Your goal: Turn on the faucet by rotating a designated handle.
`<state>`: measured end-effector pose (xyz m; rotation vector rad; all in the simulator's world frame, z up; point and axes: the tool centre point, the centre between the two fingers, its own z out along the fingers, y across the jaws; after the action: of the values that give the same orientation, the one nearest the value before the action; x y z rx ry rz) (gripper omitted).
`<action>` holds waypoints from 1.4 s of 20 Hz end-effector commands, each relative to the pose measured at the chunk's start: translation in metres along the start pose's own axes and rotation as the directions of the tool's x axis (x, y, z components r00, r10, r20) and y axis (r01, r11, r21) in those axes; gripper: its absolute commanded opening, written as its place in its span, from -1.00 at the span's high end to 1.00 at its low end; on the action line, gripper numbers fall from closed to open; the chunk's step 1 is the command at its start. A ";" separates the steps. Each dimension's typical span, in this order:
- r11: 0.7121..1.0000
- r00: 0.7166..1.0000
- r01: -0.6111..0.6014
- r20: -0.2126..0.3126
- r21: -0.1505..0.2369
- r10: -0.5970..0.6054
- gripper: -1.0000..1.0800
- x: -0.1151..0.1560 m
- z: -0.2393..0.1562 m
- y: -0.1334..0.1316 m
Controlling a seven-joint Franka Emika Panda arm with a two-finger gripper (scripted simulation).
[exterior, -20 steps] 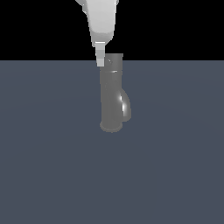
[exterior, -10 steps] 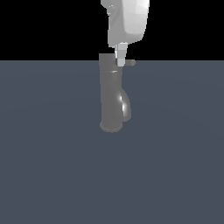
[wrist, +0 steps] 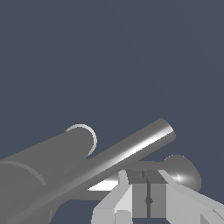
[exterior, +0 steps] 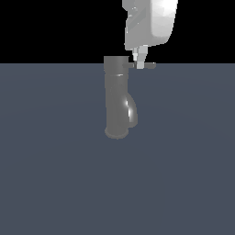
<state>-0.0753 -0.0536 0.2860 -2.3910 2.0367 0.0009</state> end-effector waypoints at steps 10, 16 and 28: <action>1.000 1.000 -0.010 -0.001 0.000 0.010 1.00 0.028 0.000 -0.023; 1.000 1.000 -0.015 -0.001 0.000 0.015 1.00 0.042 0.000 -0.035; 1.000 1.000 -0.025 -0.001 0.000 0.025 1.00 0.070 0.000 -0.058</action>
<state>-0.0085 -0.0930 0.2861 -2.3957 2.0298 0.0077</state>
